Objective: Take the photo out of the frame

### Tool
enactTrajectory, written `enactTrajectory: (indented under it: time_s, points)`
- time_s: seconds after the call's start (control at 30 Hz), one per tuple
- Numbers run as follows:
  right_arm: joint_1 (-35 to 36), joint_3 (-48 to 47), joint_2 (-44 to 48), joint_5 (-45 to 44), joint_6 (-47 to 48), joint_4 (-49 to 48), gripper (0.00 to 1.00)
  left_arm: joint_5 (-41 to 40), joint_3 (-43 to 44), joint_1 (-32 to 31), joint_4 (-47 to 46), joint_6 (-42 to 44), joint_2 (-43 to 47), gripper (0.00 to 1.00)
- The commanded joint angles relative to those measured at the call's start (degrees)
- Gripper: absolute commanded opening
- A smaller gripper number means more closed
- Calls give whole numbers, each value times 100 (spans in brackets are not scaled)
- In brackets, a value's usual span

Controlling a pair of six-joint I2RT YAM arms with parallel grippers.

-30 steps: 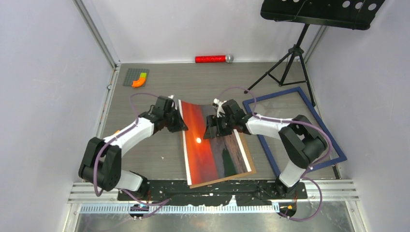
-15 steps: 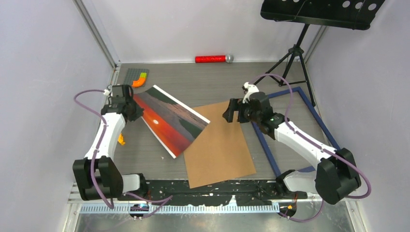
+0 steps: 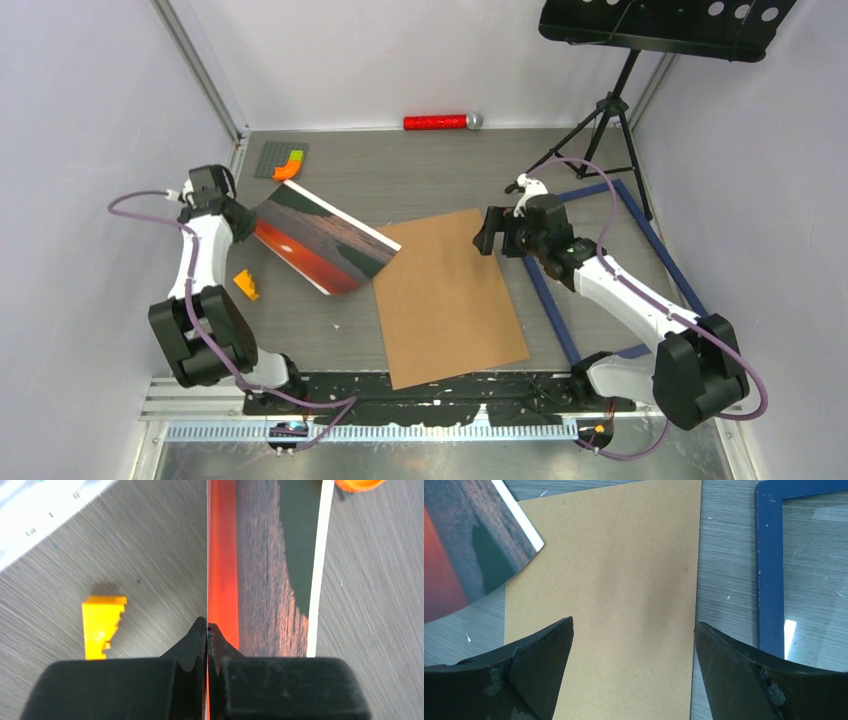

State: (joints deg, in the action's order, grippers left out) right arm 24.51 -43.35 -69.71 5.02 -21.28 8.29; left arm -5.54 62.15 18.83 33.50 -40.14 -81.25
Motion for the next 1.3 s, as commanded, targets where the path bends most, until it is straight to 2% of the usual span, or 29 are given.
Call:
enactTrajectory:
  time_s: [0.0, 0.17, 0.2, 0.3, 0.33, 0.37, 0.57, 0.7, 0.77, 0.87, 0.93, 1.1, 1.27]
  points:
    - [-87, 32, 248, -64, 83, -47, 96, -992, 763, 108, 549, 415, -214, 0]
    - [-183, 157, 386, -188, 88, 8, 96, -510, 391, 512, 141, 290, -93, 2]
    - [-197, 173, 405, -200, 89, 29, 96, -472, 398, 526, 186, 261, -93, 13]
    - [-230, 190, 470, -302, 80, 108, 96, -504, 472, 533, 456, 227, 9, 83]
    - [-241, 207, 525, -322, 80, 109, 96, -550, 479, 534, 555, 233, 114, 94]
    - [-243, 219, 545, -371, 80, 113, 96, -579, 483, 534, 630, 241, 241, 99]
    - [-261, 288, 753, -542, 47, 122, 96, -486, 415, 526, 1106, 14, 1282, 99]
    - [-279, 385, 1039, -1095, -62, 115, 96, 800, 206, 294, 786, 267, 2019, 99]
    - [-302, 414, 1201, -1443, -38, 120, 96, 1156, -12, -330, 442, 470, 2370, 99]
    - [-305, 382, 1405, -1732, 179, 129, 96, 1075, -490, -1660, -81, 646, 2631, 99]
    - [-309, 394, 1695, -2030, 311, 137, 96, 1413, -861, -2198, -362, 674, 2761, 99]
    - [-309, 700, 2368, -2958, 715, -69, 96, 1519, -1597, -2386, -647, 508, 3384, 99]
    - [-311, 916, 2686, -3474, 823, -321, 96, 989, -1907, -2388, -616, 589, 4097, 99]
